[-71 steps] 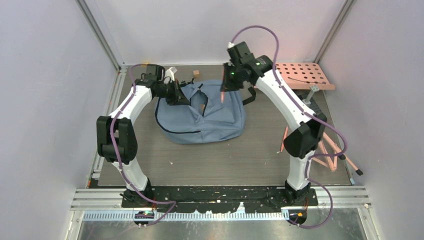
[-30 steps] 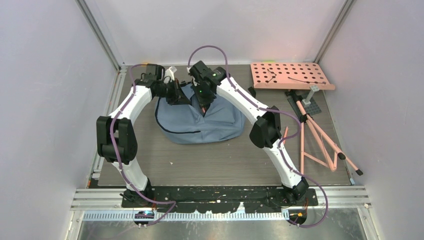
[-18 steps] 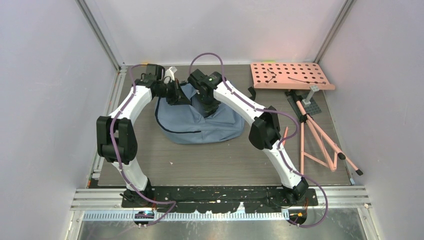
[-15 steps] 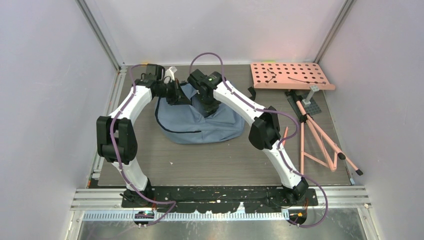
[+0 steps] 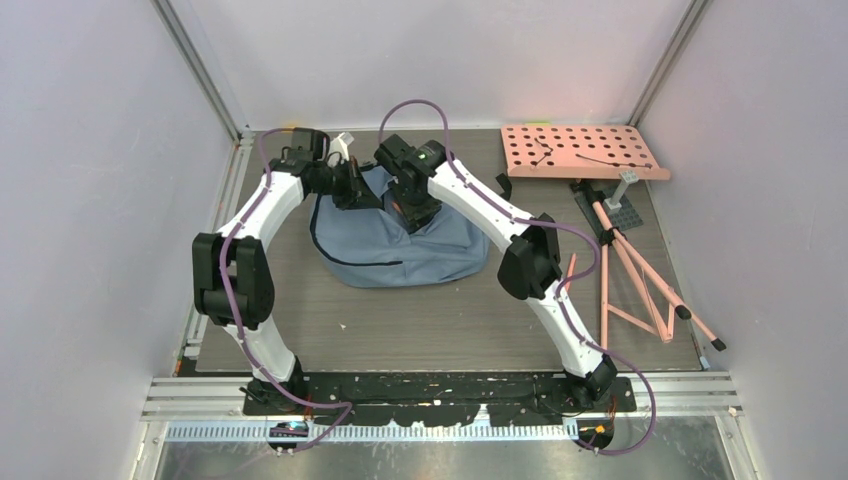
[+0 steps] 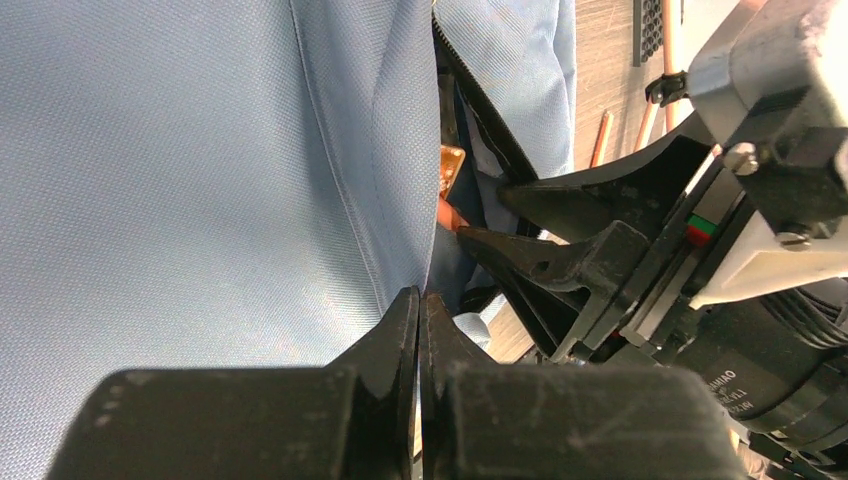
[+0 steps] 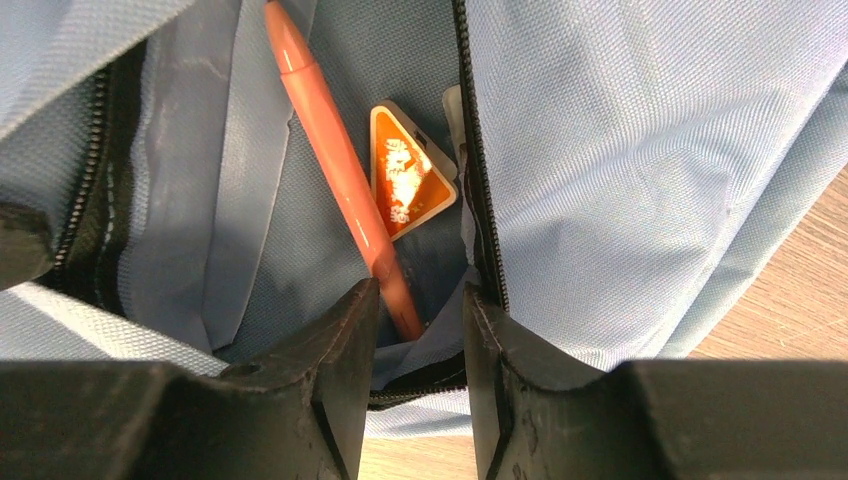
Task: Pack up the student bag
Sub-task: Place the stationery in the student bag, then pick up the stationery from the center of the board.
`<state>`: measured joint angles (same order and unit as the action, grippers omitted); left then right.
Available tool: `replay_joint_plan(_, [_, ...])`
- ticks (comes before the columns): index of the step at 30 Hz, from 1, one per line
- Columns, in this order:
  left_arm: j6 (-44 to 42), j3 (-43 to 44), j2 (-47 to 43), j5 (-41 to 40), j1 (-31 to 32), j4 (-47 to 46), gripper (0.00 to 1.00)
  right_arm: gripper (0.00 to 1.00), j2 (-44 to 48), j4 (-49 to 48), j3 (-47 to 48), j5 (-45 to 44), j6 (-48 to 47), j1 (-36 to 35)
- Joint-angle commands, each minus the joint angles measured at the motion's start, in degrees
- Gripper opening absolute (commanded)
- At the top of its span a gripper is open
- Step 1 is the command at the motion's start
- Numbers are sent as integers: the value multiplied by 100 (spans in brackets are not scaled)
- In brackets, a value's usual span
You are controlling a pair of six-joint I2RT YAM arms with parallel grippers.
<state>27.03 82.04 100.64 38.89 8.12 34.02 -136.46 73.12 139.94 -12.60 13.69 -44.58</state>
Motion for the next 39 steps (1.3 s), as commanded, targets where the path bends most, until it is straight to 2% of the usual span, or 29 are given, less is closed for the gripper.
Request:
replay_joint_plan(1, [35,-10,-386,146,-100,-203,0,43,662,-52,375,88,50,30])
replay_joint_plan(5, [48,-39,-394,145,-95,-203,0,43,937,-248,719,307,206,-71])
replay_joint_plan(9, [57,-28,-380,128,-100,-195,0,46,1485,-842,393,726,415,-82])
replay_joint_plan(13, [47,0,-372,103,-100,-166,0,51,1961,-1018,75,325,484,-19])
replay_joint_plan(16, [44,5,-374,92,-100,-151,0,51,2238,-845,-275,115,621,215])
replay_joint_plan(21, [48,20,-364,68,-100,-135,0,48,2889,-450,-1664,-534,1050,965])
replay_joint_plan(30, [48,-45,-363,15,-99,-161,0,47,4475,-947,-5364,-334,1481,2594])
replay_joint_plan(39, [31,-20,-335,-13,-95,-133,0,47,4814,-1517,-7486,-270,1532,3391])
